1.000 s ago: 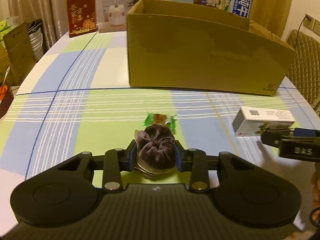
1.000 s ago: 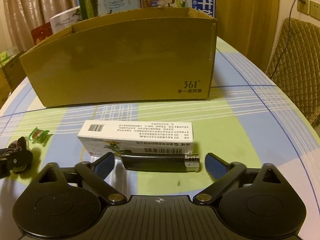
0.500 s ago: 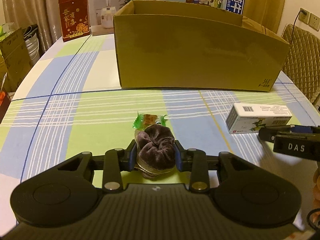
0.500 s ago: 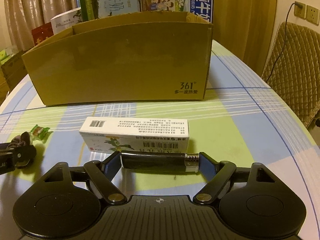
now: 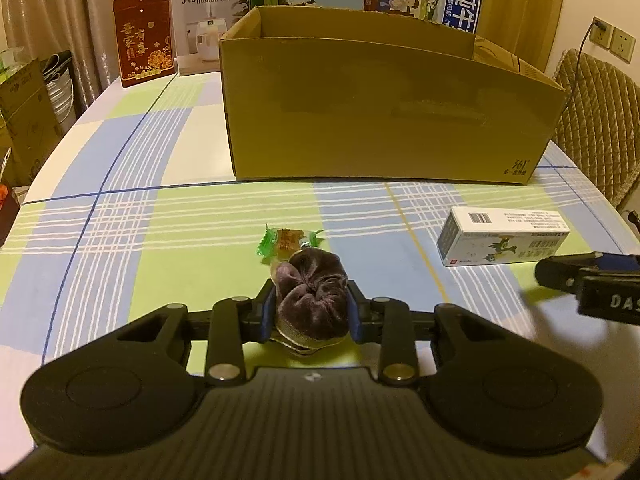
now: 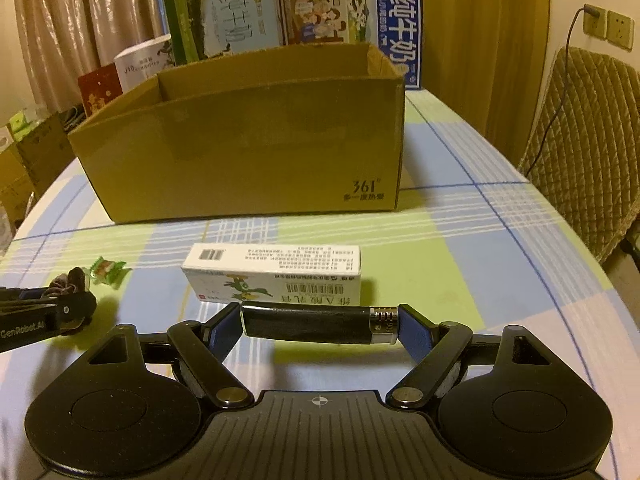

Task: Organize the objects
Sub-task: 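Carry the scrunchie and lighter over the cardboard box with both grippers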

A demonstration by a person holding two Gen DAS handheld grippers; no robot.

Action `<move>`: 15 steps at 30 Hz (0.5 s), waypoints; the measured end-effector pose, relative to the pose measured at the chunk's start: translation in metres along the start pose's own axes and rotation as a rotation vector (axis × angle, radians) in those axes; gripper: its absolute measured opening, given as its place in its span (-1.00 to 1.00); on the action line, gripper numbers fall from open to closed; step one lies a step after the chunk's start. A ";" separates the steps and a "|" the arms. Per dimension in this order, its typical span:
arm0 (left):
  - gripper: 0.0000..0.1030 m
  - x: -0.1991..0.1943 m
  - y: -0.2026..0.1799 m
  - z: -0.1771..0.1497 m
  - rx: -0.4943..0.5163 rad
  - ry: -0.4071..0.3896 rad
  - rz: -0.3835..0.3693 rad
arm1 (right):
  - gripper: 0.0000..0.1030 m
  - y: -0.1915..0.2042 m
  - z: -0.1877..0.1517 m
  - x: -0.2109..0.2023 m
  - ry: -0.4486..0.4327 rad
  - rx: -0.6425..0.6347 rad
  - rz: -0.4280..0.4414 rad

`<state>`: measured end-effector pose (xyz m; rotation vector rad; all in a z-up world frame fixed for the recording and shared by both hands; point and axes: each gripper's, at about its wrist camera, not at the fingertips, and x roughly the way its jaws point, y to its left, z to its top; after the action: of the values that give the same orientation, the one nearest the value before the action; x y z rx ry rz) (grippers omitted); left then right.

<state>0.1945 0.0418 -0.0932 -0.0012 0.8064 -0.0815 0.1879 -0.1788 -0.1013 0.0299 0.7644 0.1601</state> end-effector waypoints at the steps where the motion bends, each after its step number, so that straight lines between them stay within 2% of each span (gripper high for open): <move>1: -0.44 -0.002 -0.001 0.001 0.003 -0.004 0.002 | 0.54 -0.001 0.001 -0.004 -0.004 0.002 0.002; 9: -0.44 -0.030 -0.018 0.015 0.051 -0.039 0.031 | 0.54 -0.004 0.010 -0.033 -0.040 0.015 0.012; 15: -0.44 -0.058 -0.032 0.023 0.062 -0.069 0.022 | 0.54 -0.006 0.015 -0.057 -0.070 0.022 0.023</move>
<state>0.1688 0.0131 -0.0345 0.0633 0.7341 -0.0851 0.1593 -0.1932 -0.0518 0.0649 0.6961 0.1715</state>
